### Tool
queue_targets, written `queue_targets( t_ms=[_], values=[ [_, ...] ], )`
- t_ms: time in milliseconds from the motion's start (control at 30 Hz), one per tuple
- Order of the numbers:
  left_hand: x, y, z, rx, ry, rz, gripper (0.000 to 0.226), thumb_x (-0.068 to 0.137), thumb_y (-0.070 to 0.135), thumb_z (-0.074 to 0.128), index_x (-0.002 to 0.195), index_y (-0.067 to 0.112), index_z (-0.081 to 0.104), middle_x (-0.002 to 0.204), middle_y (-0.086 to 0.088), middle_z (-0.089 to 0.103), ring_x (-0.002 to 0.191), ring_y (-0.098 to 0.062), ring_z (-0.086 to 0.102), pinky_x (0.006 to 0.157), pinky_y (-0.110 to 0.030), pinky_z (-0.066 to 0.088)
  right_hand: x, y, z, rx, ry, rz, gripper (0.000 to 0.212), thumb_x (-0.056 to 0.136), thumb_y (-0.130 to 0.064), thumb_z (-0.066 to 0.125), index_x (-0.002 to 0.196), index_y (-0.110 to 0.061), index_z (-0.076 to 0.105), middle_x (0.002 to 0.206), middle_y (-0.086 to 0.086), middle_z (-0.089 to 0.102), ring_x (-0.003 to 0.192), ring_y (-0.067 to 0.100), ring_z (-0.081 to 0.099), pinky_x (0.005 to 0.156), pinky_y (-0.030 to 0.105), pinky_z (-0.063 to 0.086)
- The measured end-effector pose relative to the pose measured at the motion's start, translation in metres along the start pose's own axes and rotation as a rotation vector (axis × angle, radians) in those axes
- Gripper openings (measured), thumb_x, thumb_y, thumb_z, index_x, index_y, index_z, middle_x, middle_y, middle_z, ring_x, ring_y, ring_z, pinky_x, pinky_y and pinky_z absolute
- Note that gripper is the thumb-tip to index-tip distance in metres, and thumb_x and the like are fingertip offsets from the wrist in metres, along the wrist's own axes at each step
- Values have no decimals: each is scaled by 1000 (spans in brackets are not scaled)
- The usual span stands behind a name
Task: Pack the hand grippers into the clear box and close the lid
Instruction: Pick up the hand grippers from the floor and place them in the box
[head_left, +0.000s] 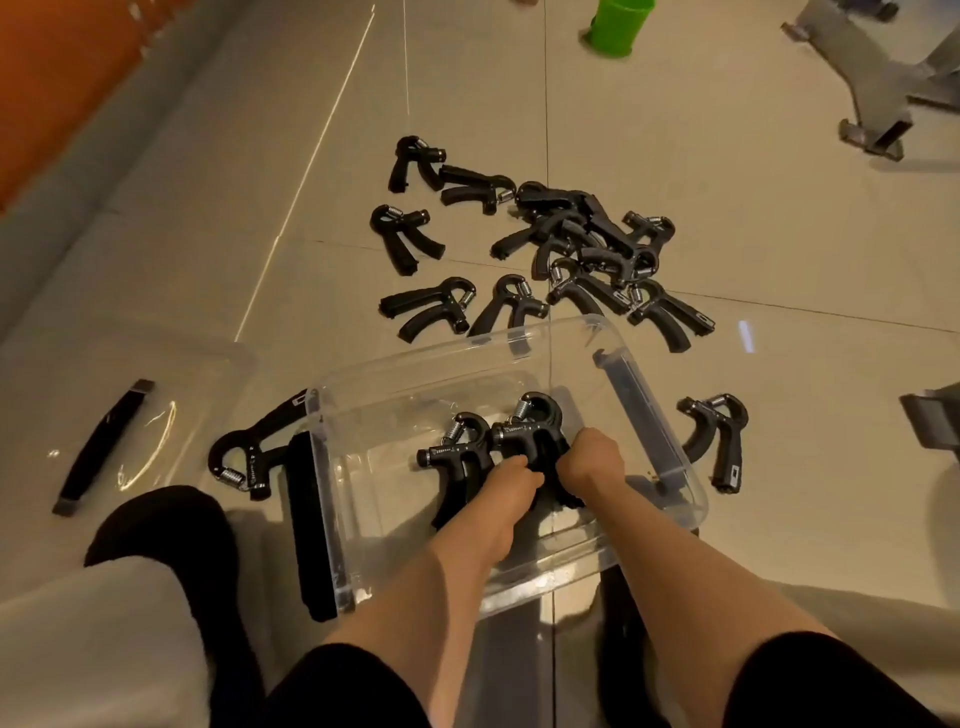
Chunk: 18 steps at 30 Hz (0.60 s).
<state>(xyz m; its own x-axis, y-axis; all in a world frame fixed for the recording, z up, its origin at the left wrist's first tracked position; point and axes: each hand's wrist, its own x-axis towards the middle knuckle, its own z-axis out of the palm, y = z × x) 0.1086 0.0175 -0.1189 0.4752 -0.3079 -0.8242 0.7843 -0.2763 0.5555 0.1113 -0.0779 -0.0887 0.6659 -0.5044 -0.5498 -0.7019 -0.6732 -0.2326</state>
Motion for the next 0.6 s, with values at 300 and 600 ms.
queue_targets(
  t_ms=[300, 600],
  values=[
    [-14, 13, 3, 84, 88, 108, 24, 96, 2, 38, 84, 18, 51, 79, 0, 46, 69, -10, 43, 63, -23, 37, -11, 7, -13, 26, 10, -206, 18, 88, -1, 46, 99, 1, 61, 101, 17, 65, 95, 31, 62, 74, 31, 48],
    [-67, 63, 71, 119, 303, 617, 23, 92, 11, 51, 110, 15, 65, 105, 0, 64, 96, -15, 59, 83, -27, 48, -57, 56, -83, 341, 532, -504, 21, 92, -15, 54, 108, -11, 66, 96, 4, 69, 85, 16, 62, 77, 26, 48]
  ],
)
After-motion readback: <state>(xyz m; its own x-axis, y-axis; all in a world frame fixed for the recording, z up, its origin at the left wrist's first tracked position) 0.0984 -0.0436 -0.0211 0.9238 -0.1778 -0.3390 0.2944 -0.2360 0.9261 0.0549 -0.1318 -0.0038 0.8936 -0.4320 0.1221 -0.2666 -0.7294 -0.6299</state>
